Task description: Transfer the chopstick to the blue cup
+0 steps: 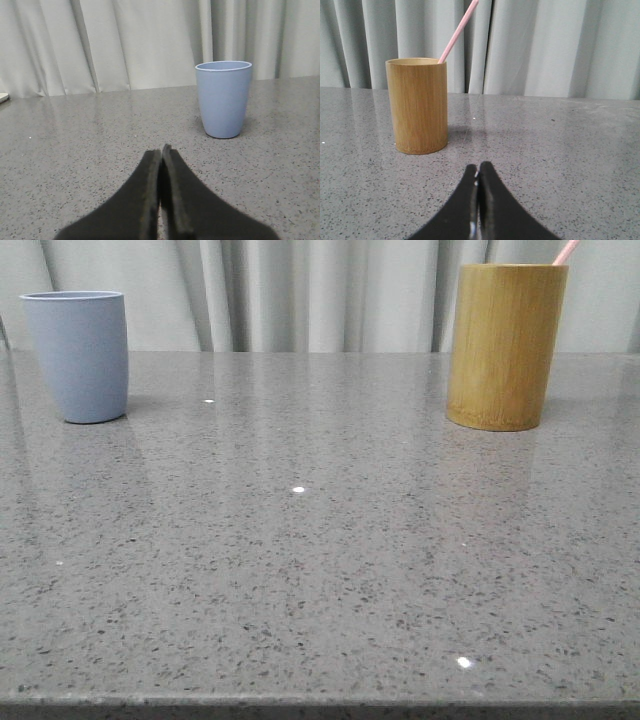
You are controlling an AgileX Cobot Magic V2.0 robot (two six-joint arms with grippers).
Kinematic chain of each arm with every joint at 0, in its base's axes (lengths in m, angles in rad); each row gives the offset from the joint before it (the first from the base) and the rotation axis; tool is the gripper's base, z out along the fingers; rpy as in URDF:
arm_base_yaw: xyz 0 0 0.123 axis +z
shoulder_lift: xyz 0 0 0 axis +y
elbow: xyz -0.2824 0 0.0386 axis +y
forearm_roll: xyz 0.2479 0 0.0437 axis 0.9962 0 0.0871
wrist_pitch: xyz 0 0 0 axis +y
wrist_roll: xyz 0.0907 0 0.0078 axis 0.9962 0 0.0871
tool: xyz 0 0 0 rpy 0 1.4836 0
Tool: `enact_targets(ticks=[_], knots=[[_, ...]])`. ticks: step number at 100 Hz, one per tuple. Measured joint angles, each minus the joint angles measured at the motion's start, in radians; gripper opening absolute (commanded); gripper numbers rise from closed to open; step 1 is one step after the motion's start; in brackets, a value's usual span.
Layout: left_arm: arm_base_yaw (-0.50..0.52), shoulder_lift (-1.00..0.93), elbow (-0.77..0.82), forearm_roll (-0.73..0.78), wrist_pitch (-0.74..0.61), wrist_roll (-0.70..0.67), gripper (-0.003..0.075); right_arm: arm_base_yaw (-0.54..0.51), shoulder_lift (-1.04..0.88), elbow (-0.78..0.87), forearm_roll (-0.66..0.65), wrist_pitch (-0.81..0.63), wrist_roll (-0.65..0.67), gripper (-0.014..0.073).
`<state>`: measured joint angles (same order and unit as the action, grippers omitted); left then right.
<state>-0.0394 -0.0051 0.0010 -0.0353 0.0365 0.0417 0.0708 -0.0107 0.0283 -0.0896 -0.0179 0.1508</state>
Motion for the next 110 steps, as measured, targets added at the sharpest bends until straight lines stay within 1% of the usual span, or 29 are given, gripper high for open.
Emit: enact_targets(ticks=[11, 23, 35, 43, 50, 61, 69, 75, 83, 90, 98, 110], knots=[[0.000, 0.000, 0.000, -0.006, -0.005, 0.000, -0.0019, 0.000, 0.000, 0.000, 0.000, -0.035, 0.000, -0.0067], [0.000, 0.000, -0.011, -0.069, 0.001, 0.000, -0.0019, 0.000, 0.000, -0.010, 0.000, -0.046, 0.000, -0.0067], [0.000, 0.000, -0.068, -0.096, 0.025, 0.000, -0.0019, 0.000, 0.000, -0.111, 0.000, 0.067, 0.000, -0.0067], [0.000, 0.002, -0.133, -0.100, 0.064, 0.000, -0.0019, 0.000, 0.018, -0.212, 0.000, 0.203, 0.000, -0.0067], [0.000, 0.032, -0.213, -0.107, 0.141, 0.000, -0.0019, 0.000, 0.057, -0.309, 0.000, 0.333, -0.002, -0.0067], [0.000, 0.120, -0.368, -0.109, 0.333, 0.000, -0.0019, 0.000, 0.137, -0.466, 0.000, 0.527, -0.004, -0.0067], [0.000, 0.203, -0.476, -0.110, 0.478, 0.000, -0.0019, 0.000, 0.198, -0.576, 0.000, 0.627, -0.004, -0.0067], [0.000, 0.261, -0.556, -0.110, 0.557, 0.000, -0.0019, 0.000, 0.248, -0.639, 0.000, 0.687, -0.004, -0.0067], [0.000, 0.343, -0.636, -0.114, 0.642, 0.000, -0.0019, 0.000, 0.303, -0.711, 0.000, 0.737, -0.004, -0.0067], [0.000, 0.400, -0.687, -0.122, 0.680, 0.000, -0.0019, 0.000, 0.338, -0.743, 0.000, 0.750, -0.004, -0.0067], [0.000, 0.446, -0.718, -0.138, 0.696, 0.000, -0.0019, 0.000, 0.363, -0.755, 0.000, 0.748, -0.004, -0.0067], [0.000, 0.487, -0.724, -0.158, 0.707, 0.000, -0.0019, 0.000, 0.368, -0.755, 0.000, 0.737, -0.004, -0.0067]])
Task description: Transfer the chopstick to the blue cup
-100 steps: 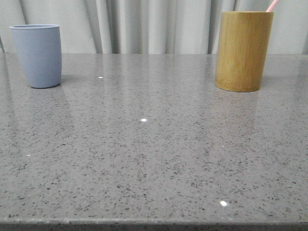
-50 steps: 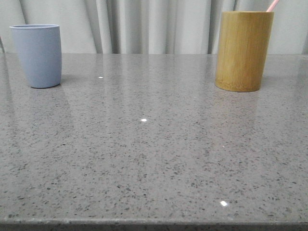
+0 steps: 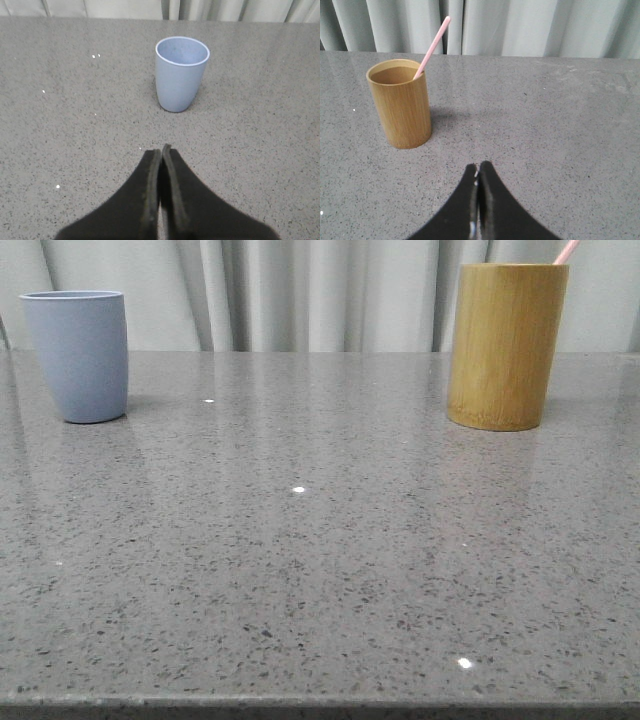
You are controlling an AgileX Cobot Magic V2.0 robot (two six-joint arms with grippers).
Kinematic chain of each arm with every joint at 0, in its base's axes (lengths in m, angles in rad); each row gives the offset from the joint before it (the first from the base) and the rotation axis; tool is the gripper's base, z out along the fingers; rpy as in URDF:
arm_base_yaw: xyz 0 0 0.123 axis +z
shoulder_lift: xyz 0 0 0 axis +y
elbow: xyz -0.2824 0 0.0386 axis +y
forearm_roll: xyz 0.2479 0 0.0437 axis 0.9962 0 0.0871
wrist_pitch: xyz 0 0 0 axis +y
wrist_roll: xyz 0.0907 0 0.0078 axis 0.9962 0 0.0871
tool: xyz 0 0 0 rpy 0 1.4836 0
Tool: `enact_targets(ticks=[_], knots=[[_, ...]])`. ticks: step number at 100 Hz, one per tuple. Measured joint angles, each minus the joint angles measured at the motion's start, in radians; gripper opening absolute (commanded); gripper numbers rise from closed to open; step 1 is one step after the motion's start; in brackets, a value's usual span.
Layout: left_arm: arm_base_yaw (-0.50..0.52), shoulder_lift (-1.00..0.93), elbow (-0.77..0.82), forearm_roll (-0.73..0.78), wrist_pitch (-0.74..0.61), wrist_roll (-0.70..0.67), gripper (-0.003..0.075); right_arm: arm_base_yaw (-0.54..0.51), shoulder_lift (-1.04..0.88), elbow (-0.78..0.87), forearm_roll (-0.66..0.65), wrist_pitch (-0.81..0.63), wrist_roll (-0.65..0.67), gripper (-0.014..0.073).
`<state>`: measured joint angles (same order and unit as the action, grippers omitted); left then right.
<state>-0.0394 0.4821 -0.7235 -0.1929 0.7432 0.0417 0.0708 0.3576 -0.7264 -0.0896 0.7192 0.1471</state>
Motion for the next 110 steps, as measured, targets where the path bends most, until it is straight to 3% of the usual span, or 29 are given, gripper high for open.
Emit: enact_targets(ticks=[44, 54, 68, 75, 87, 94, 99, 110], knots=[[0.000, 0.011, 0.000, -0.003, 0.006, 0.000, -0.0018, 0.000, 0.000, 0.000, 0.000, -0.018, -0.002, -0.0062], [0.000, 0.011, 0.000, -0.003, 0.006, 0.000, 0.0004, 0.000, 0.000, 0.000, 0.000, -0.008, -0.002, 0.0003], [0.000, 0.011, 0.000, -0.003, 0.006, 0.000, 0.0151, 0.000, 0.000, 0.000, 0.000, 0.040, -0.002, 0.0179], [0.000, 0.011, 0.000, -0.003, 0.006, 0.000, 0.0272, 0.000, 0.000, 0.000, 0.000, 0.076, -0.002, 0.0258], [0.000, 0.011, 0.000, -0.003, 0.006, 0.000, 0.0542, 0.000, 0.000, 0.000, 0.000, 0.117, -0.002, 0.0399], [0.000, 0.011, 0.000, -0.003, 0.006, 0.000, 0.0653, 0.000, 0.000, 0.000, 0.000, 0.121, -0.002, 0.0482], [0.000, 0.011, 0.000, -0.003, 0.006, 0.000, 0.0687, 0.000, 0.000, 0.000, 0.000, 0.121, -0.002, 0.0519], [0.000, 0.011, 0.000, -0.003, 0.006, 0.000, 0.0670, 0.000, 0.000, 0.000, 0.000, 0.116, -0.002, 0.0530]])
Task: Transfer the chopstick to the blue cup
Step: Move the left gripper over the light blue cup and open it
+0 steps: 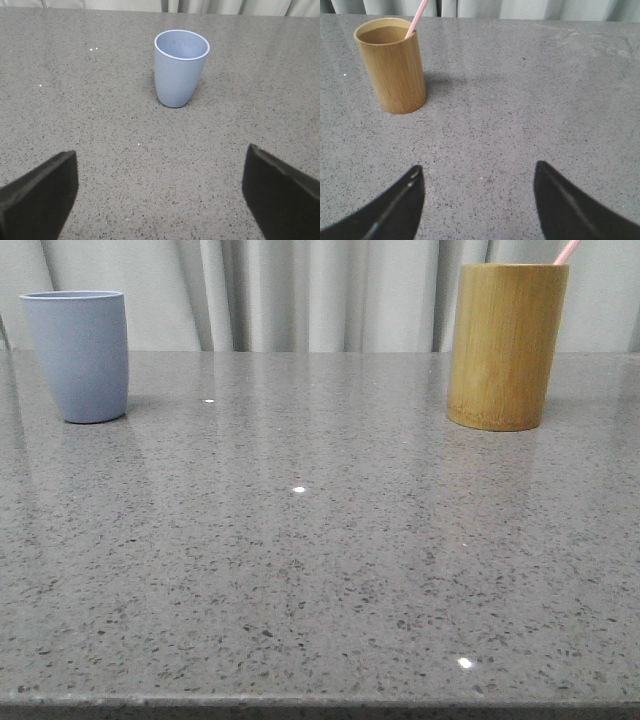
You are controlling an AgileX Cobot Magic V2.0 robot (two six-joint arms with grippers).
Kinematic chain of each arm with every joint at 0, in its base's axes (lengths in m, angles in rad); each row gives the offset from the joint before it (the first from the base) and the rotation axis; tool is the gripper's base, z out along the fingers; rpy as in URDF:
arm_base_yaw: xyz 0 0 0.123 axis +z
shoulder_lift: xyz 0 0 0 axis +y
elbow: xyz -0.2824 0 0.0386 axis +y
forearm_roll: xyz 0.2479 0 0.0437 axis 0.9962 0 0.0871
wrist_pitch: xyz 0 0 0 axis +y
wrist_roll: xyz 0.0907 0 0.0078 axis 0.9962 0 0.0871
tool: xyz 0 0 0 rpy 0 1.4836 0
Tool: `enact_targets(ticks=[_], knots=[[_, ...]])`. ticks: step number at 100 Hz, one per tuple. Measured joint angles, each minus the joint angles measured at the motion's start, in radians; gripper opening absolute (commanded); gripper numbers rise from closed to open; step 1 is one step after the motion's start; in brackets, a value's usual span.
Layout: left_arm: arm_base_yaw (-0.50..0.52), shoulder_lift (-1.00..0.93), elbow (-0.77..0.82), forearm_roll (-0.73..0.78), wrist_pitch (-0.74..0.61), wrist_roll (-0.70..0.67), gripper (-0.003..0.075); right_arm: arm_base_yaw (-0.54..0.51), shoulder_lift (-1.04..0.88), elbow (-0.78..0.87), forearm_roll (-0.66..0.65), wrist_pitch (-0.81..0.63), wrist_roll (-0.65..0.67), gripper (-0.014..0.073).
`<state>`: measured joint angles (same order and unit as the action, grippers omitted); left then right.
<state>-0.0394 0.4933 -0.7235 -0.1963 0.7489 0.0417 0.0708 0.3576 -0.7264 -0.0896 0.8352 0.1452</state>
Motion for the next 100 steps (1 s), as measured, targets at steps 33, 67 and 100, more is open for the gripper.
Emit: enact_targets(ticks=[33, 67, 100], knots=[[0.000, 0.032, -0.031, -0.012, -0.023, 0.000, 0.0640, 0.000, 0.000, 0.000, 0.000, -0.037, 0.000, 0.0530], [-0.067, 0.376, -0.300, -0.039, -0.033, 0.044, 0.0640, 0.000, 0.000, 0.000, 0.000, -0.051, 0.000, 0.0530], [-0.078, 0.800, -0.551, 0.041, -0.043, 0.050, 0.0640, 0.000, 0.000, 0.000, 0.000, -0.052, 0.000, 0.0530]])
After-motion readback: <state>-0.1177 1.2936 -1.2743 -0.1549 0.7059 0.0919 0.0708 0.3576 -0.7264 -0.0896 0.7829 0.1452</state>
